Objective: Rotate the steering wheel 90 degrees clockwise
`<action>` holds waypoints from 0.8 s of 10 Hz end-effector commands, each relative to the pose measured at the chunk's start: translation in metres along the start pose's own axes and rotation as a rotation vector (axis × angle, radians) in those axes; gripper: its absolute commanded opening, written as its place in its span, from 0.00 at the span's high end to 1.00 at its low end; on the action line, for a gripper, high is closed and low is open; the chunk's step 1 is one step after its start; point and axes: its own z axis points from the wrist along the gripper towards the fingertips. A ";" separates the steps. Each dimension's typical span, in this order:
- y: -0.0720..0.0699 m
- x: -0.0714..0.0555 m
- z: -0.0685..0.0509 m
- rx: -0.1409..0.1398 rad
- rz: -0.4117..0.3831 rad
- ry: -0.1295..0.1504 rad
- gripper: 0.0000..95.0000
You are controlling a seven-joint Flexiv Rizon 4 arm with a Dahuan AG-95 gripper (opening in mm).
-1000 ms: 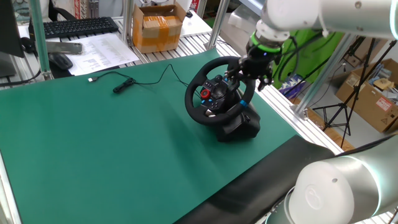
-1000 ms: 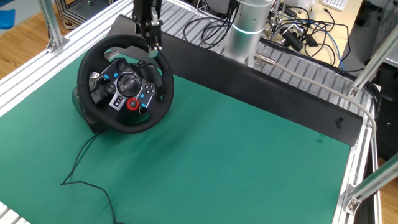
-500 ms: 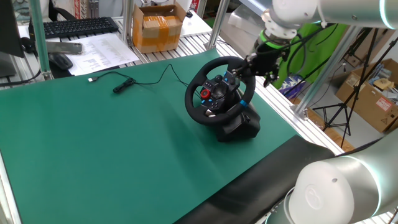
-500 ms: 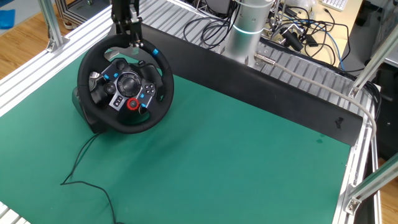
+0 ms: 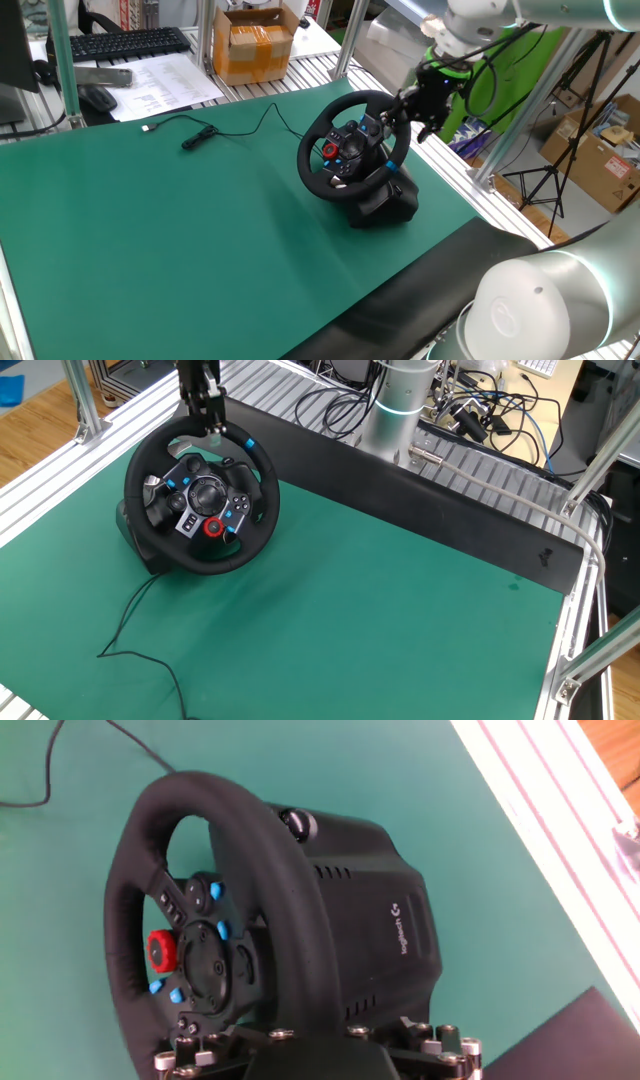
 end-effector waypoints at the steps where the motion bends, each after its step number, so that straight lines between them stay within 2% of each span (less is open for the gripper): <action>1: 0.000 0.005 0.002 0.019 0.003 -0.027 1.00; 2: 0.000 0.008 0.002 0.017 0.015 -0.028 1.00; 3: 0.001 0.011 0.004 0.003 0.023 -0.035 1.00; 4: 0.007 0.015 0.009 -0.001 0.042 -0.052 1.00; 6: 0.013 0.021 0.015 0.004 0.073 -0.062 1.00; 8: 0.018 0.027 0.021 -0.010 0.129 -0.088 1.00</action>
